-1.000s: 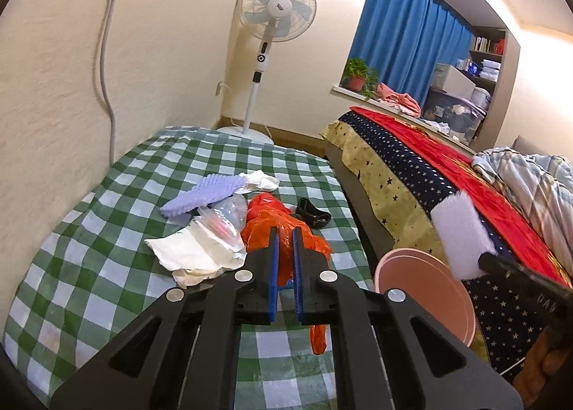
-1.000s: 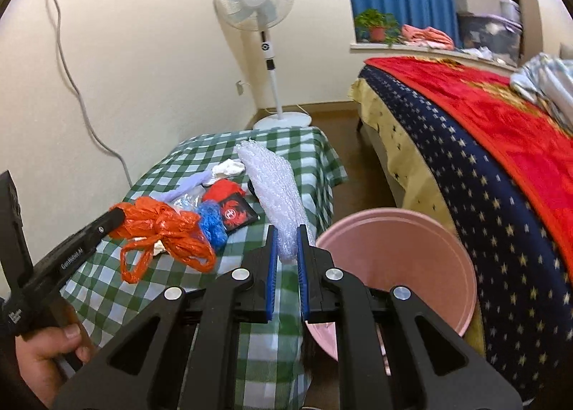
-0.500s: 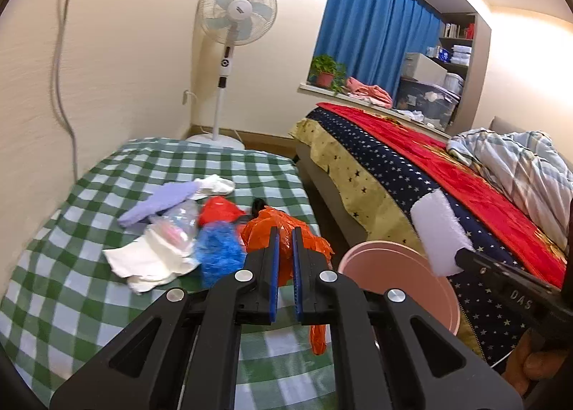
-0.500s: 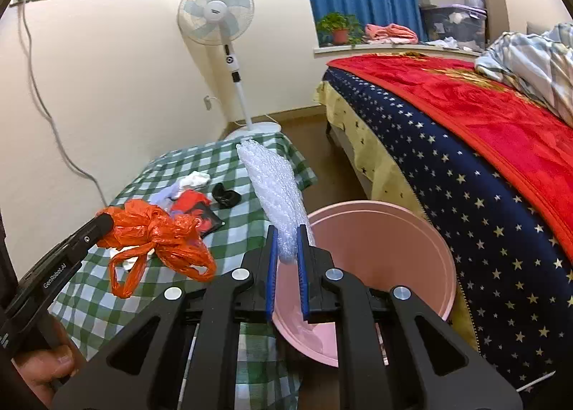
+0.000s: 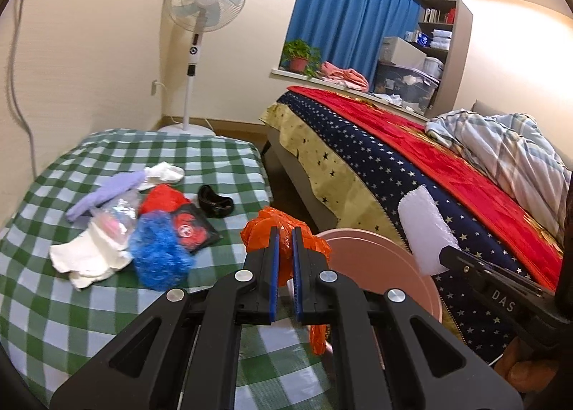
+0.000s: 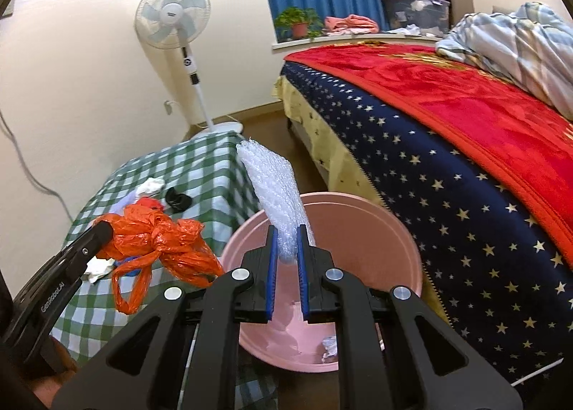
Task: Collect trash
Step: 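Carry the orange bag and bubble wrap over the pink bin with both tools, then open both tools to drop the orange bag and bubble wrap into the bin, then grasp the blue plastic bag with the right tool while the left tool grasps the lavender foam sheet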
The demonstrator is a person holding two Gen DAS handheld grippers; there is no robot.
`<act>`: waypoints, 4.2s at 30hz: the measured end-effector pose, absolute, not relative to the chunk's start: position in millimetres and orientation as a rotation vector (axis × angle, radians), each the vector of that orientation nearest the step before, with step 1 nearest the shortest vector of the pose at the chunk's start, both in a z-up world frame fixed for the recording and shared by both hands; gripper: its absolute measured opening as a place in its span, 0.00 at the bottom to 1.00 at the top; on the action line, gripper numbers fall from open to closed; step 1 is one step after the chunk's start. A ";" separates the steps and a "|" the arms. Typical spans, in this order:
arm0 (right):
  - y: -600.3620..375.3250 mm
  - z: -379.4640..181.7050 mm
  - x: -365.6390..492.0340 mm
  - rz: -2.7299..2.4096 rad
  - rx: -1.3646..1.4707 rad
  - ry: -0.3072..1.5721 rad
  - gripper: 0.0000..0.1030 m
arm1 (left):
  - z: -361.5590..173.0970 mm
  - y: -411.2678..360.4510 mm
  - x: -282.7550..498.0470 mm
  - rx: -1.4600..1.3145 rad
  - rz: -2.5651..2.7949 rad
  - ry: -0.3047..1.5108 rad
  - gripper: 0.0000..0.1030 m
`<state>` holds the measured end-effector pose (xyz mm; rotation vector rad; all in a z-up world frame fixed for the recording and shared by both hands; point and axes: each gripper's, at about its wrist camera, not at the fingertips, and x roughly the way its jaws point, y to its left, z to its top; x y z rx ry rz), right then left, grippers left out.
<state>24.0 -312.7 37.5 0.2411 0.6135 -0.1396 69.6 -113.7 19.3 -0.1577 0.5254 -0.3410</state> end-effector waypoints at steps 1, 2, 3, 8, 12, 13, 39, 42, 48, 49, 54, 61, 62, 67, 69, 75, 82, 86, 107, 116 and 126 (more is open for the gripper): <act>-313.3 36.9 24.5 -0.148 0.239 0.614 0.10 | 18.4 -116.4 70.3 -0.156 -0.345 0.528 0.06; -314.8 36.1 24.4 -0.157 0.238 0.614 0.10 | 16.7 -119.8 71.5 -0.153 -0.350 0.532 0.06; -316.5 35.4 24.4 -0.167 0.239 0.615 0.10 | 16.0 -122.3 72.0 -0.151 -0.354 0.535 0.06; -325.3 32.0 25.1 -0.206 0.251 0.619 0.10 | 9.0 -133.9 75.3 -0.146 -0.374 0.555 0.06; -329.5 30.1 26.4 -0.226 0.256 0.624 0.11 | 6.6 -140.4 78.0 -0.150 -0.386 0.567 0.06; -329.9 30.0 26.2 -0.229 0.256 0.623 0.11 | 5.9 -141.7 79.9 -0.151 -0.391 0.571 0.06; -336.3 37.7 17.7 -0.284 0.252 0.586 0.29 | -2.8 -146.5 81.1 -0.201 -0.454 0.634 0.18; -333.1 40.9 17.2 -0.274 0.246 0.574 0.29 | -1.1 -141.8 80.6 -0.204 -0.445 0.632 0.18; -325.4 43.7 17.6 -0.254 0.226 0.563 0.29 | 3.1 -130.1 78.1 -0.209 -0.427 0.619 0.18; -324.9 44.2 17.0 -0.252 0.225 0.560 0.29 | 3.3 -127.8 77.5 -0.210 -0.422 0.618 0.18; -319.5 45.8 16.1 -0.238 0.219 0.548 0.30 | 3.7 -113.7 74.3 -0.215 -0.398 0.612 0.18; -306.2 46.3 20.5 -0.199 0.204 0.533 0.30 | 4.2 -85.3 70.8 -0.221 -0.349 0.600 0.18; -302.5 46.2 21.5 -0.185 0.201 0.528 0.30 | 4.1 -80.4 70.5 -0.223 -0.339 0.599 0.18; -286.5 42.7 27.0 -0.135 0.201 0.520 0.30 | 2.1 -53.7 68.4 -0.236 -0.278 0.592 0.18; -279.1 39.5 29.7 -0.109 0.206 0.521 0.30 | 1.3 -44.2 67.1 -0.236 -0.253 0.587 0.18; -254.5 27.9 41.2 -0.015 0.239 0.533 0.30 | 0.3 -20.8 62.2 -0.229 -0.178 0.564 0.18; -222.7 16.4 56.9 0.103 0.275 0.544 0.30 | -5.5 1.1 66.1 -0.213 -0.100 0.552 0.18; -208.1 5.8 71.6 0.169 0.318 0.580 0.30 | -11.3 12.3 71.2 -0.197 -0.051 0.545 0.18; -152.9 -27.7 129.3 0.341 0.363 0.683 0.54 | -18.3 59.0 148.1 -0.220 0.042 0.536 0.18; -141.4 -44.9 154.9 0.368 0.367 0.762 0.60 | -32.0 64.1 181.1 -0.238 0.045 0.584 0.42; -127.7 -55.8 170.4 0.385 0.343 0.841 0.59 | -45.2 61.6 202.4 -0.219 0.036 0.651 0.49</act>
